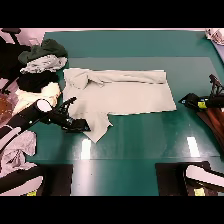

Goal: Fold the shirts.

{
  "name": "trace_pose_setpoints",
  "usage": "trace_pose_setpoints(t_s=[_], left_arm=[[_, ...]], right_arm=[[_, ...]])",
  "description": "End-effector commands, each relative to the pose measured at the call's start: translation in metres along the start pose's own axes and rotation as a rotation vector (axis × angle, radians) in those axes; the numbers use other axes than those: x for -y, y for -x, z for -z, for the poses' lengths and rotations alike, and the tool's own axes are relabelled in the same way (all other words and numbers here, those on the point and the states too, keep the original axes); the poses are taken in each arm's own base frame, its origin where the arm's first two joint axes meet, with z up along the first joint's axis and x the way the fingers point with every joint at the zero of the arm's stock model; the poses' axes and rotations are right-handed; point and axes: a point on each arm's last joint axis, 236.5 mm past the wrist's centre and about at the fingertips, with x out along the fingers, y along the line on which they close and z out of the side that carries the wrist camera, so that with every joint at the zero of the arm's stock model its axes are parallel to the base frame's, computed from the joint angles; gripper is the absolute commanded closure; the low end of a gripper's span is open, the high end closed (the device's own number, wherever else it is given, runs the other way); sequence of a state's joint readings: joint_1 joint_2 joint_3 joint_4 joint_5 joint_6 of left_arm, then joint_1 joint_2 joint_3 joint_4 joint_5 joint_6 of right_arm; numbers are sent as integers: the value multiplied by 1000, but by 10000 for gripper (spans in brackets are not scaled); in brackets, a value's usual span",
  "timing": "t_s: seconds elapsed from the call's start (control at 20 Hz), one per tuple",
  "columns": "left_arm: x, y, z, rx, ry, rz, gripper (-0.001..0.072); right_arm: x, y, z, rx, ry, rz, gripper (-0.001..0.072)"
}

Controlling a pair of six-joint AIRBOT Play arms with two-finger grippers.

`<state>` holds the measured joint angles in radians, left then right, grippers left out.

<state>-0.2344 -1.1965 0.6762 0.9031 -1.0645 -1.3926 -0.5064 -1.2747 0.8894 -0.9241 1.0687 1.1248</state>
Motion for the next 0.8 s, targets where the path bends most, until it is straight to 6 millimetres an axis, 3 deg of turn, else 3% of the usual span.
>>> trace_pose_setpoints(t_s=[0.0, 0.15, 0.2, 0.25, 0.4, 0.6, 0.75], left_arm=[[-15, -16, 5, -1, -22, -103, -13], [-8, -24, -7, 71, 29, -95, 0], [-3, -23, -19, 118, 53, -73, 65], [2, -21, -29, 160, 67, -53, 285], [15, -10, -49, 214, 49, -33, 684], [37, 10, -44, 172, -11, -13, 681], [52, 29, -39, 192, -4, 16, 681]], right_arm=[[-10, 0, -2, 7, -15, -43, 162], [-26, -5, 2, -9, 19, -67, 162], [-31, -8, 3, -17, 44, -67, 162], [-37, -12, 5, -21, 70, -69, 162], [-34, -16, 3, -14, 115, -30, 162], [-3, -7, -7, 24, 76, 28, 162], [12, -12, -6, 11, -2, 9, 160]])
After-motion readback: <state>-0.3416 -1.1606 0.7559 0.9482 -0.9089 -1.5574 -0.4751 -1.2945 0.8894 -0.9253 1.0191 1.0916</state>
